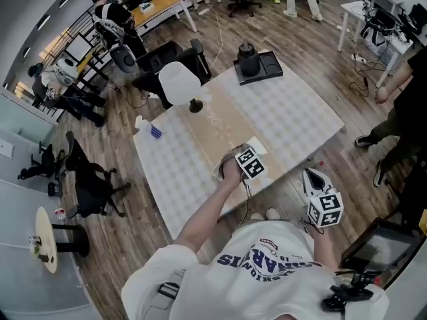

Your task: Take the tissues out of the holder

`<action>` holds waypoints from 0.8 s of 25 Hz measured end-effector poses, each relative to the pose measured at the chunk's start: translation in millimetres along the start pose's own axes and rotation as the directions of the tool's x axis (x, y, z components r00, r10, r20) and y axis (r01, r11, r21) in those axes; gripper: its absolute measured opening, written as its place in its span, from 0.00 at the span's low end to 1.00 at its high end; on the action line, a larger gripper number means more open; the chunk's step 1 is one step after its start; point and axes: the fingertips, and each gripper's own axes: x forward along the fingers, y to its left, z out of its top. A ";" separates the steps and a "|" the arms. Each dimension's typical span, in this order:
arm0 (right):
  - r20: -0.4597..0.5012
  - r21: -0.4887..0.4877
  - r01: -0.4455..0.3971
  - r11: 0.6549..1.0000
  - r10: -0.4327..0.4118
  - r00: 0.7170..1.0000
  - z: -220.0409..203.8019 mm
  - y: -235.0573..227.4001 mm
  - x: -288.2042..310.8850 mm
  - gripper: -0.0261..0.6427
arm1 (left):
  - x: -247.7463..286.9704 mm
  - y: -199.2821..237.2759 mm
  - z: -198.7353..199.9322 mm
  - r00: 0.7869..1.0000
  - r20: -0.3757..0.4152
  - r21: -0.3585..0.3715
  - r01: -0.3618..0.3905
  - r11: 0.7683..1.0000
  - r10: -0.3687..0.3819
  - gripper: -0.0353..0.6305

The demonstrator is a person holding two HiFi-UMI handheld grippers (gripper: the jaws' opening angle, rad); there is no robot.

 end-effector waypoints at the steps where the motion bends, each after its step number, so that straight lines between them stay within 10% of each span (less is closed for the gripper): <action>1: 0.002 0.004 0.013 1.000 -0.013 1.000 -0.4 -3.9 -3.3 0.05 | 1.5 -1.1 4.3 1.000 0.002 0.010 0.004 1.000 -0.004 0.26; 20: 0.004 0.089 0.219 0.972 -0.220 0.976 -21.7 -61.6 -60.3 0.05 | 56.3 -42.0 59.4 0.993 -0.022 0.164 0.115 0.980 -0.112 0.26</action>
